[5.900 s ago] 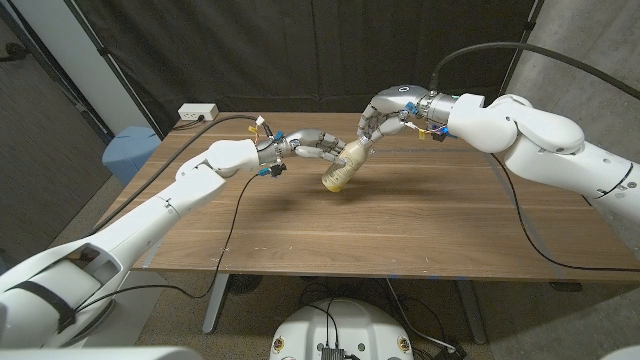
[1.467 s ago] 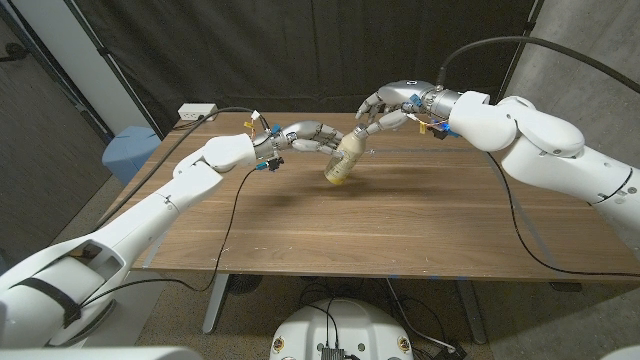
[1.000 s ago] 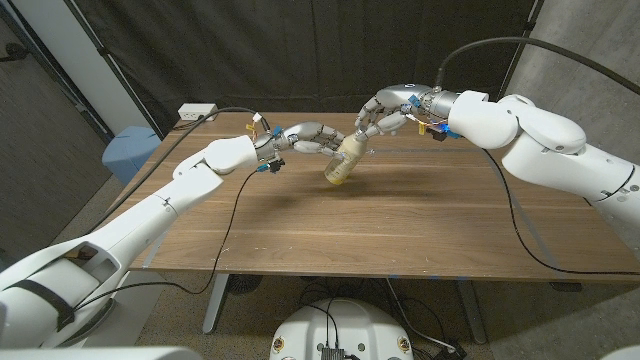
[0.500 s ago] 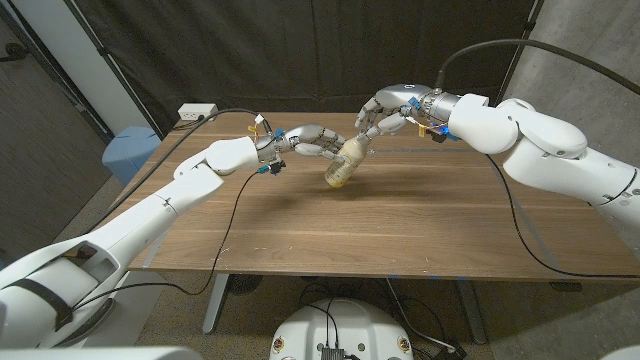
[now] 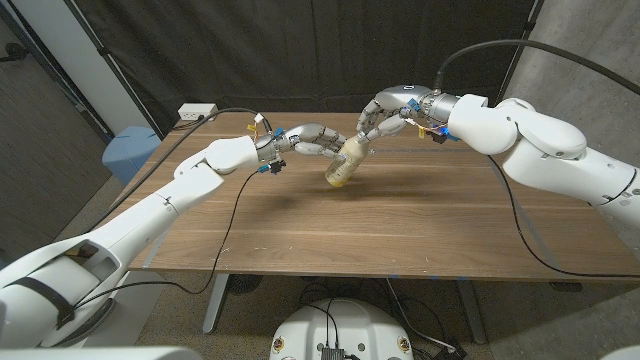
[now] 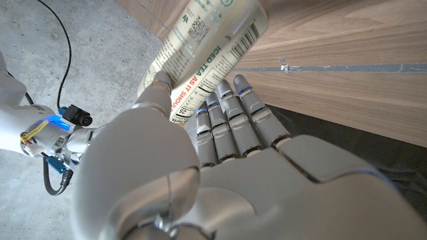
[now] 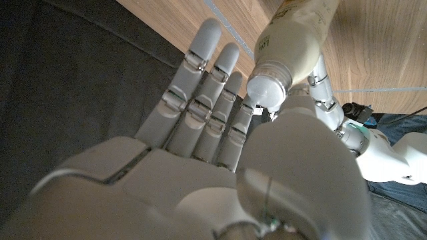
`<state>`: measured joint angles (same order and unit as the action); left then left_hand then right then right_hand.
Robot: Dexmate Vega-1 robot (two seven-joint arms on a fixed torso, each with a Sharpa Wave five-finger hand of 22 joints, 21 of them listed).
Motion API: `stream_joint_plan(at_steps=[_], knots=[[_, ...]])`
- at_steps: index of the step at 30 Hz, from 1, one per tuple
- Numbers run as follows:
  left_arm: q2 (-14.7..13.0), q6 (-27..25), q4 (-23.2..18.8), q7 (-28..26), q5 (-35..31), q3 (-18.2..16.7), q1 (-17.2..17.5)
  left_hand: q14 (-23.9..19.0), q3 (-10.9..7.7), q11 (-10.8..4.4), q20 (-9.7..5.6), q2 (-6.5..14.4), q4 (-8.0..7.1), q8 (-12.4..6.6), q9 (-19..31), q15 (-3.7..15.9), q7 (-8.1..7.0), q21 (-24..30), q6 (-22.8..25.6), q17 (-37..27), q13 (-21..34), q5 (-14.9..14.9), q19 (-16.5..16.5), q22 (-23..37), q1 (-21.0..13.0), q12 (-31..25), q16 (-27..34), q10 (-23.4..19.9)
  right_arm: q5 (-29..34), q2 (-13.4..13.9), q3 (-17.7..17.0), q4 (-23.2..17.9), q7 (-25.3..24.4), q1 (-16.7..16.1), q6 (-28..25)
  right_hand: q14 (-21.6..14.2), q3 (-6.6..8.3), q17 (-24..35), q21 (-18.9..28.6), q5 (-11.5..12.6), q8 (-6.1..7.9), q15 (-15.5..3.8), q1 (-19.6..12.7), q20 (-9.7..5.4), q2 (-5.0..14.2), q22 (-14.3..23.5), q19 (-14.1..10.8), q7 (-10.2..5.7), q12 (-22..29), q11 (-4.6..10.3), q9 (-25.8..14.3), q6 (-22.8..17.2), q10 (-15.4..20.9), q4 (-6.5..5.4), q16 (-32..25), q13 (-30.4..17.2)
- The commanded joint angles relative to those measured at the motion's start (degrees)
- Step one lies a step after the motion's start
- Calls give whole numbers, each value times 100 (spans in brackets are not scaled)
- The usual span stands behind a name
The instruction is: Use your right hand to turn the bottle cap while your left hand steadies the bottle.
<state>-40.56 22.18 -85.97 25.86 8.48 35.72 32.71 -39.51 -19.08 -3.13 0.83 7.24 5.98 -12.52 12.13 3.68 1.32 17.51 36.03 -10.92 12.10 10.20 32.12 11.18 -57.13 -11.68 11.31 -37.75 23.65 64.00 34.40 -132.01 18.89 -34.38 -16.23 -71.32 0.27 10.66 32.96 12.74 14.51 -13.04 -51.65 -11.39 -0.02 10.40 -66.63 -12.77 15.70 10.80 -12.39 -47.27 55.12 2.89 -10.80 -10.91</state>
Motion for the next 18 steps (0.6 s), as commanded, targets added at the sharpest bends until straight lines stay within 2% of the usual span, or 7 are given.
stream_joint_plan(at_steps=[1, 2, 4, 7, 10, 13, 18], knots=[[-25, 36, -53, 33, 96, -34, 54, 6, -121, -18, -1, 53, -89, -22, 23, 3, -5, 14, 46, -10, 28, 31, -14, -2, -23, 5, 14, -30, -13, 32, -106, -13, -314, -160, 86, -227, -8, 4, -75, -35, -133, -2, -298, -15, 225, 27, -137, 0, -100, 49, -37, -629, 703, 189, -20, -16], [-37, 18, -71, 36, 92, -35, 59, 7, -121, -15, 3, 53, -89, -23, 23, 4, -3, 14, 48, -10, 28, 31, -15, -2, -23, 5, 14, -29, -28, 33, -122, -7, -363, -181, 115, -276, 37, 3, -63, -63, -104, 0, -450, -10, 348, 51, -138, 2, -135, 41, -86, -864, 902, 253, -22, -20], [-58, -20, -106, 34, 88, -38, 74, 14, -122, -19, 3, 53, -89, -24, 23, 4, -2, 13, 52, -10, 28, 31, -15, -2, -23, 4, 11, -31, -63, 45, -157, -9, -431, -215, 161, -306, 99, -2, -12, -107, -68, -5, -614, -8, 489, 60, -125, 7, -168, 36, -183, -1050, 1084, 323, -17, -37], [-82, -80, -139, 59, 96, -34, 84, 8, -123, -22, 3, 53, -89, -24, 23, 3, -6, 14, 52, -10, 28, 31, -13, -2, -22, 5, 14, -28, -72, 63, -163, -6, -423, -208, 224, -353, 253, 2, 69, -154, -96, -22, -965, -10, 652, 52, -69, 15, -190, 39, -234, -1204, 1120, 459, -20, -112], [-88, -98, -138, 111, 154, -37, 89, 3, -124, -15, 2, 53, -89, -24, 23, 2, -1, 15, 51, -10, 28, 31, -12, -2, -21, 1, 16, -39, -70, 80, -171, -6, -438, -219, 274, -347, 347, 6, 136, -169, -142, -25, -1178, -11, 690, 56, -12, 21, -203, 40, -254, -1173, 1107, 492, -21, -143], [-79, -111, -109, 210, 260, -42, 74, -2, -126, -1, 5, 53, -88, -23, 23, 1, 9, 16, 48, -10, 28, 31, -8, -2, -21, 0, 18, -42, -63, 106, -186, 23, -503, -240, 391, -346, 398, 11, 202, -181, -156, -26, -1268, -11, 712, 63, 34, 23, -197, 41, -258, -1177, 1129, 477, -31, -160], [28, -147, 117, 584, 622, -38, -30, -17, -130, -2, -1, 56, -86, -23, 23, 4, 12, 21, 50, -10, 28, 32, 5, -3, -24, 0, 23, -42, 163, 187, -172, 152, -818, -292, 856, -369, 482, 22, 390, -184, -148, -26, -1431, -13, 716, 79, 165, 32, -201, 56, -249, -1331, 1202, 454, -54, -172]])
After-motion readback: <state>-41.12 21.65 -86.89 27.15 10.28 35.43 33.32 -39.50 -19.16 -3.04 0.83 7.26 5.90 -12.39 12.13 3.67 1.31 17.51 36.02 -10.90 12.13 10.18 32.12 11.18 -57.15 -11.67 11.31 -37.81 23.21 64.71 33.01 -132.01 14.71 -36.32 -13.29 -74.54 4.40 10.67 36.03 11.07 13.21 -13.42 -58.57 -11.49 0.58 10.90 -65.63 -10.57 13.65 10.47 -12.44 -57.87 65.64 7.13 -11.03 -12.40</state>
